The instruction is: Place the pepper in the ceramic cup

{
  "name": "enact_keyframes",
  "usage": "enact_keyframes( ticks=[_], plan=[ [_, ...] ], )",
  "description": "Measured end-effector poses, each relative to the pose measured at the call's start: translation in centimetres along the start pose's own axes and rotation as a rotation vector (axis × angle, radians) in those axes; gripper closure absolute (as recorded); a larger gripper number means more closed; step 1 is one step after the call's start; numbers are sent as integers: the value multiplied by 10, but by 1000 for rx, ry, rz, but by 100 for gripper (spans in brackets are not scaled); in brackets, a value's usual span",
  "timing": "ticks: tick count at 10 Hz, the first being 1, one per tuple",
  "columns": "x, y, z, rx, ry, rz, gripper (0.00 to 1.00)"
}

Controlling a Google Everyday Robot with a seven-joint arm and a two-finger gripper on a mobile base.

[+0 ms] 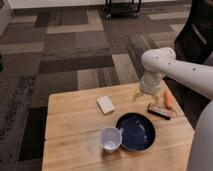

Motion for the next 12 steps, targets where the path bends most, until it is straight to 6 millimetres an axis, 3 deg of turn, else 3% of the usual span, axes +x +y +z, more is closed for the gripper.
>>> enact_keyframes(
  ticks=[5,8,12],
  plan=[
    [-1,-2,0,2,-4,-4,35],
    [-24,-34,-8,10,-54,0,35],
    [-37,-65,5,28,-25,23,35]
  ],
)
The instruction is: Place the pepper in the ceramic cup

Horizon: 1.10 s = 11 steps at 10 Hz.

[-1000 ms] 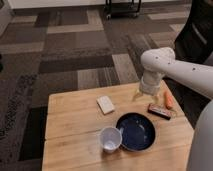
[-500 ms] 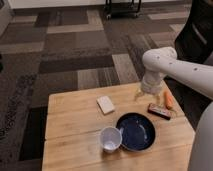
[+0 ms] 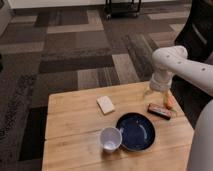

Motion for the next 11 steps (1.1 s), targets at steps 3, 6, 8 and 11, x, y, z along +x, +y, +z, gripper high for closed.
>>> enact_keyframes(
  ticks=[3,6,8,11],
  plan=[
    [-6,-14,10,-15,17,1,35],
    [-6,-24,14,-35,18,2,35],
    [-6,-29,15,-33,14,-4,35],
    [-12,-56,26,4,26,15,35]
  ],
)
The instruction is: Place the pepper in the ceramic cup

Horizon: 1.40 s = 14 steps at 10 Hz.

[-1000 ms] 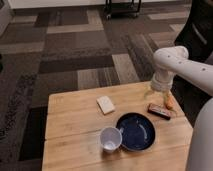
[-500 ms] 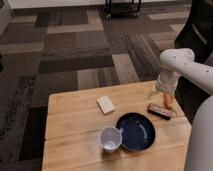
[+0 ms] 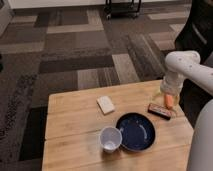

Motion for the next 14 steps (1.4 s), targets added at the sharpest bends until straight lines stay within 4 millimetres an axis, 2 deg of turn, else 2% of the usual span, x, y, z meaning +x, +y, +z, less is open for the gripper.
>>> enact_keyframes(
  ticks=[1,3,8,11,14],
  plan=[
    [-6,-10,6,11,6,8,35],
    [-16,-15,12,8,4,5,35],
    [-46,-18,36,-28,-4,-16,35],
    [-51,-11,44,-44,2,-37,35],
    [-51,-13,55,-43,15,-28,35]
  ],
)
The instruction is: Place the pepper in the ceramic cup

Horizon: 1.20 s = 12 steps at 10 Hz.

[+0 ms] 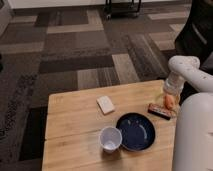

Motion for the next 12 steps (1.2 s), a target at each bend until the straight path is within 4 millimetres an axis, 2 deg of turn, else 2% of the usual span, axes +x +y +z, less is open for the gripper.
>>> enact_keyframes(
  ticks=[8,9,11,12],
  plan=[
    [-10,-9,16,-37,1,13,35],
    [-9,-9,16,-40,0,12,43],
    [-9,-7,12,-45,-10,6,73],
    [-8,-6,11,-43,-11,3,78]
  ],
)
